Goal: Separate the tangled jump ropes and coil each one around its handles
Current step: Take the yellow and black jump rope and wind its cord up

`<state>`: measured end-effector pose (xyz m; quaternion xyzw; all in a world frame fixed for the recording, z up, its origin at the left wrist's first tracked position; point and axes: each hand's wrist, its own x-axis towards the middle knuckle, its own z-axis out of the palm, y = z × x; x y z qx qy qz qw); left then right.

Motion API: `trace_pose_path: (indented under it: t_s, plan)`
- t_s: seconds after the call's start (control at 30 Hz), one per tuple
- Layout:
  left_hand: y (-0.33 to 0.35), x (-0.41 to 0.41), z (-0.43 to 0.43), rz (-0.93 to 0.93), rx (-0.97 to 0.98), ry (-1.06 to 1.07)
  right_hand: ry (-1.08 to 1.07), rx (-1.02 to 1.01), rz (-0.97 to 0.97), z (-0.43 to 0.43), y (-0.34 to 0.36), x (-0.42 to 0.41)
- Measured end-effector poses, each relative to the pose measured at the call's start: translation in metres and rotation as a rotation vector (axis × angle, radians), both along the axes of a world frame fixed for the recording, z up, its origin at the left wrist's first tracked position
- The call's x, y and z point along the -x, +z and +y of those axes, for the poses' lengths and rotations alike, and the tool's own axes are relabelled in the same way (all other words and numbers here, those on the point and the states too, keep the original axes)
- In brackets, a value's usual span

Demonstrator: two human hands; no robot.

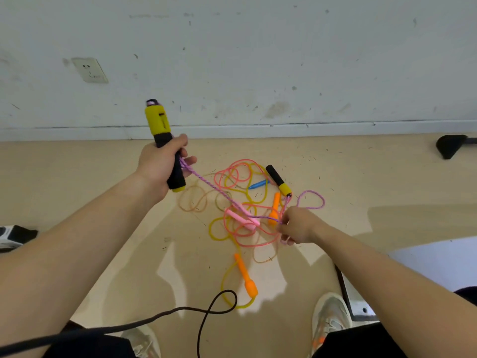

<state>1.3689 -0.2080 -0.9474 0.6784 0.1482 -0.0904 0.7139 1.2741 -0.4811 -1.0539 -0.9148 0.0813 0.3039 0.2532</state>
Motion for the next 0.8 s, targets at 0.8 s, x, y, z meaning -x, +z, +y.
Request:
trace_pose_path:
  t_s: [0.8]
  plan:
    - [-0.004, 0.066, -0.055, 0.064, 0.028, -0.78, -0.69, -1.523, -0.194, 0.044, 0.155, -0.031]
